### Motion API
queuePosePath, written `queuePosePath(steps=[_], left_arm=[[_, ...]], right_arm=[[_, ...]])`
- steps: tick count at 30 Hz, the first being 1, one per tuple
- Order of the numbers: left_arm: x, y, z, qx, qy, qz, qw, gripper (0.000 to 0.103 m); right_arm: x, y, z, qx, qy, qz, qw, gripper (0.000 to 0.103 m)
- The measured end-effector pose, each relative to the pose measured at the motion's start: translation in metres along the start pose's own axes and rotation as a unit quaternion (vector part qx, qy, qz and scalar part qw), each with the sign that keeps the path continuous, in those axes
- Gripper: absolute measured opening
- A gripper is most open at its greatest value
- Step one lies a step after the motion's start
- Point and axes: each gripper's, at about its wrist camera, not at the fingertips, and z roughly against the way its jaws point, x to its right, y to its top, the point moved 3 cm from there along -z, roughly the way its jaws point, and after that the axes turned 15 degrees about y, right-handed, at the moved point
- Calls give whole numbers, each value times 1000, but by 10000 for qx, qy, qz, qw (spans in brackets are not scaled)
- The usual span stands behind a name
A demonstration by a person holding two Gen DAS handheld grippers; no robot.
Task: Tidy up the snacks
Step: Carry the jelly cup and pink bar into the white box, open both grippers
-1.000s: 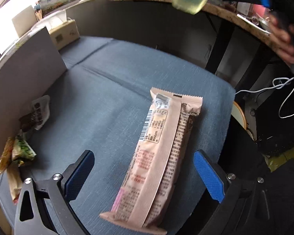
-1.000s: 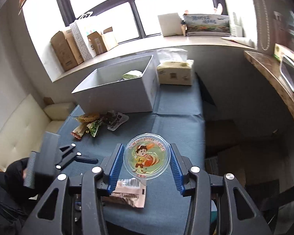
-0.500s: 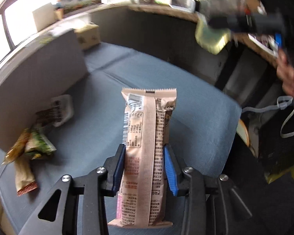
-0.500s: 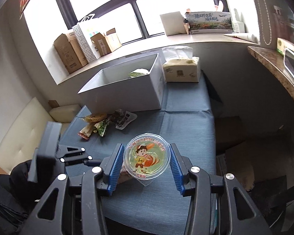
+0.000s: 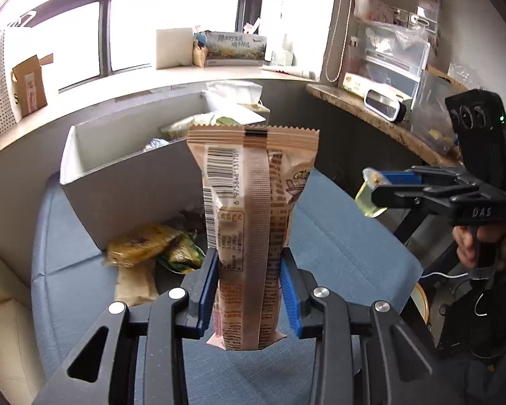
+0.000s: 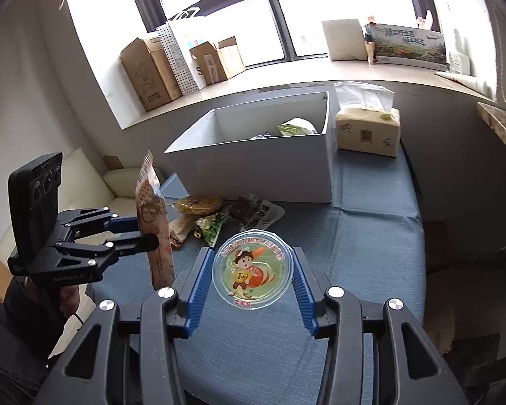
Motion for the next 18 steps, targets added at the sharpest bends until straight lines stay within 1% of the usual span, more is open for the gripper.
queuePosePath(steps=[3, 6, 9, 11, 14, 18], left_arm=[[-6, 6, 11, 131, 163, 9, 9998, 39], [-14, 17, 20, 213, 350, 188, 9990, 39], [-24, 32, 29, 389, 640, 410, 9964, 39], [-34, 47, 32, 544, 901, 618, 9925, 39], [-54, 68, 35, 741, 1188, 842, 9866, 39], [-83, 105, 28, 956, 1401, 1091, 9795, 39]], right_arm=[[-5, 5, -6, -1, 64, 37, 10000, 50], [-12, 14, -13, -17, 103, 159, 9998, 50], [-19, 27, -20, -24, 71, 372, 9993, 50], [-24, 39, -26, 1, 72, 471, 9989, 50], [-27, 60, -34, 162, 44, 588, 9981, 50], [-23, 98, -54, 332, 68, 525, 9980, 50]])
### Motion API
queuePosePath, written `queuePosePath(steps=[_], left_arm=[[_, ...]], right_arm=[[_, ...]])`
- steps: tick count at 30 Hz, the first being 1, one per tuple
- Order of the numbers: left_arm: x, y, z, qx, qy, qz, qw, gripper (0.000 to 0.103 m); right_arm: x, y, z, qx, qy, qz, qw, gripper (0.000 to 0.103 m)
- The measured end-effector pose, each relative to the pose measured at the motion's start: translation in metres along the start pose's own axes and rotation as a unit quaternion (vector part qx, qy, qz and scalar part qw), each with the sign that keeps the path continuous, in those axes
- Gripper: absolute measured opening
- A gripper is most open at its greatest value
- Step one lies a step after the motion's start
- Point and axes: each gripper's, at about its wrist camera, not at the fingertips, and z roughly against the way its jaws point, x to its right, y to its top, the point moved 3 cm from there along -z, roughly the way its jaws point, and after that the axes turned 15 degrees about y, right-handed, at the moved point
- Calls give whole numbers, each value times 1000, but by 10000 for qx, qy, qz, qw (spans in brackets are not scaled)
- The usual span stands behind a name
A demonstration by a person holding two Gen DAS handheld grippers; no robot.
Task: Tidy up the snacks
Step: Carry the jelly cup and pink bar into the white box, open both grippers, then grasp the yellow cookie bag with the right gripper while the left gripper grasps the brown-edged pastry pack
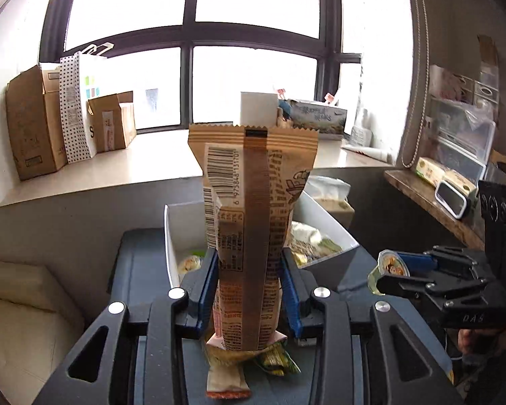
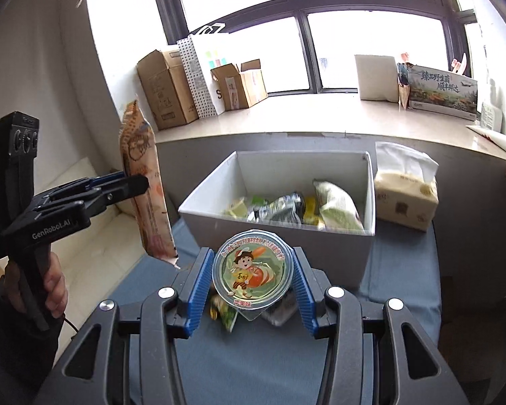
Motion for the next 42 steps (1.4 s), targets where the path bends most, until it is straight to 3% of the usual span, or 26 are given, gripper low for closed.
queuePosePath(steps=[3, 8, 15, 16, 17, 18, 19, 20, 22, 30, 35, 42], left_arm=[[-11, 24, -23, 0, 107, 224, 9997, 39], [-13, 41, -86, -392, 284, 314, 9983, 39], [-4, 25, -144, -1009, 150, 261, 9944, 42], [-2, 21, -149, -1075, 130, 200, 9939, 43], [-1, 18, -151, -1107, 150, 162, 9936, 50], [-1, 15, -154, -1150, 159, 169, 9931, 71], [-2, 13, -155, -1193, 123, 209, 9926, 85], [-3, 13, -153, -1169, 82, 292, 9927, 102], [-8, 12, -152, -1170, 26, 375, 9924, 103], [-5, 4, -142, -1205, 86, 167, 9925, 103], [-9, 6, -126, -1023, 250, 82, 9944, 103], [-27, -4, -69, -606, 300, 170, 9976, 103]], right_arm=[[10, 32, -26, 19, -69, -7, 10000, 50], [42, 76, -77, -171, -434, -86, 9989, 50], [85, 82, -122, -701, -727, -247, 9946, 51], [90, 80, -126, -748, -735, -290, 9941, 58], [93, 78, -127, -774, -781, -307, 9935, 67], [96, 75, -127, -742, -879, -327, 9928, 86], [99, 74, -124, -651, -943, -349, 9928, 96], [101, 73, -120, -537, -948, -389, 9933, 97], [104, 72, -117, -494, -875, -483, 9938, 102], [102, 67, -102, -383, -971, -503, 9933, 102], [94, 63, -90, -274, -872, -548, 9943, 102], [50, 43, -43, 212, -611, -194, 9977, 102]])
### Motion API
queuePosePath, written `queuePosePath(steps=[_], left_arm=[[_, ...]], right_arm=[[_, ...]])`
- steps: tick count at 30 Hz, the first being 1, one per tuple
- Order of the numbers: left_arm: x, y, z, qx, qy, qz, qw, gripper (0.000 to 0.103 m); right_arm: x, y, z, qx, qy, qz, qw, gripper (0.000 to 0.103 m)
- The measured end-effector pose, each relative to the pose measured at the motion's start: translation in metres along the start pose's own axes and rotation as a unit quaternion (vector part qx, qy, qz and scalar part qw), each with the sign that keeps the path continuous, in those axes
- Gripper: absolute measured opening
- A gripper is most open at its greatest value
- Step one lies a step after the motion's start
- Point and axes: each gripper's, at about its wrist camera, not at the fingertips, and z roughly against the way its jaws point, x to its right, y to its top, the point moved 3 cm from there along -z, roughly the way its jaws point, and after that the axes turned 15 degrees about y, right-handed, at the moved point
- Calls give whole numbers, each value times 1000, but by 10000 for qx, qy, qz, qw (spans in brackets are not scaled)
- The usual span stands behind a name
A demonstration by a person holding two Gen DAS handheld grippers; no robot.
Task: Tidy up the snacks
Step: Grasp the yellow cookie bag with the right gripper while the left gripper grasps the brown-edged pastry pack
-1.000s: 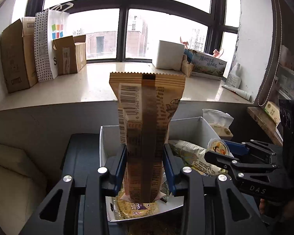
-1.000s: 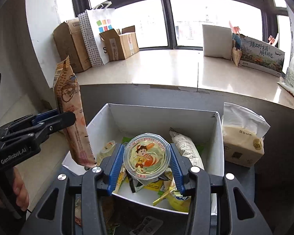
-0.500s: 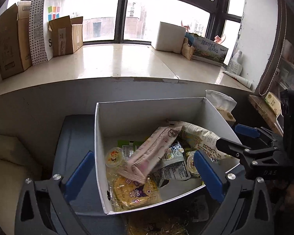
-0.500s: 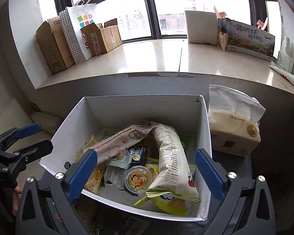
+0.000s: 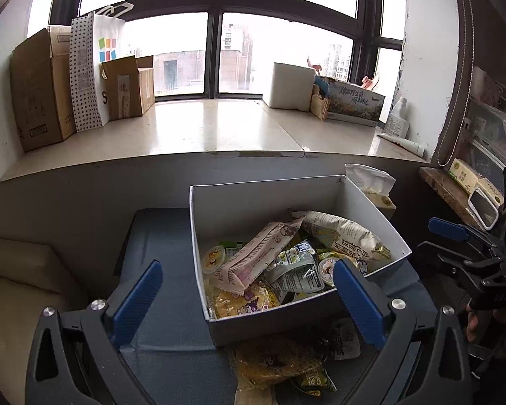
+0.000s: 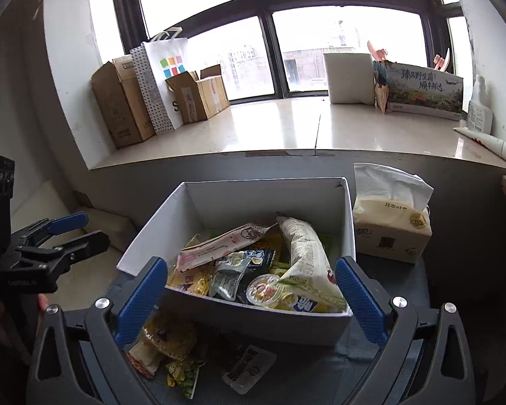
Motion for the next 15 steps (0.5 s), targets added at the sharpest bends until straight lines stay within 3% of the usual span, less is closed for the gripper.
queuePosePath(steps=[2, 7, 11, 15], left_arm=[[-7, -16, 19, 148, 35, 9, 9999, 103], [-18, -67, 57, 50, -118, 1, 9999, 103], [-30, -102, 74, -131, -14, 250, 9996, 103], [-40, -123, 80, -296, 17, 356, 9989, 103]], right_arm=[[-13, -17, 11, -9, 16, 130, 9999, 102], [-37, -74, 18, -210, 310, 101, 9992, 102], [-52, -110, -4, -545, 488, -31, 9973, 102], [-66, -122, -40, -791, 694, -97, 9944, 102]])
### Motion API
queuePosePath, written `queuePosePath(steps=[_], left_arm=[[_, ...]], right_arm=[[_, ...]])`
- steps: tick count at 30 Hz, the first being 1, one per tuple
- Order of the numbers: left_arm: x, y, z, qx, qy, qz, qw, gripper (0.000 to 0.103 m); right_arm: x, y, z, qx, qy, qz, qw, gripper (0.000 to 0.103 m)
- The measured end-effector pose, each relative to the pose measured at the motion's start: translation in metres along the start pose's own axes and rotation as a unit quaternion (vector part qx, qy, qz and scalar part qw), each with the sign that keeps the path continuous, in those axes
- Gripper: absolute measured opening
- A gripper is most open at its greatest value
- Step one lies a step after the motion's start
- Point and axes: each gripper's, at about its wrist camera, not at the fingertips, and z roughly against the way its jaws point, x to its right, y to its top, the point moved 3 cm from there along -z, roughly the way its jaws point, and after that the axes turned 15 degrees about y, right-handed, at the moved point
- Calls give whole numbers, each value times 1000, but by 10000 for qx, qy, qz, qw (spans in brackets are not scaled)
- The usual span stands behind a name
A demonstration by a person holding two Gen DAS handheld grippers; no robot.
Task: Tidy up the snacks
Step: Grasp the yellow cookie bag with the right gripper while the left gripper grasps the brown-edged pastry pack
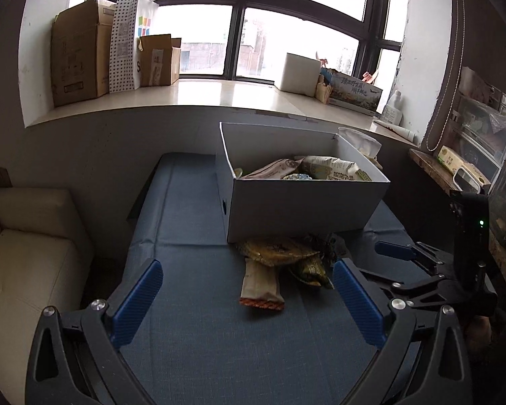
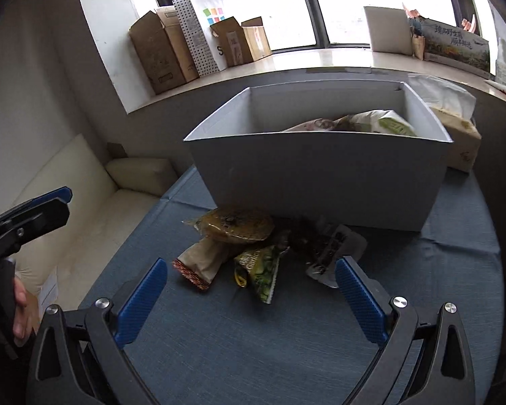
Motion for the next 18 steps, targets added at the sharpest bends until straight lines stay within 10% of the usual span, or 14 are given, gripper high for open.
queuePosePath(steps=[18], left_arm=[[-28, -22, -4, -213, 82, 207, 9995, 103]], right_arm=[[24, 29, -139, -886, -114, -760, 9931, 102]])
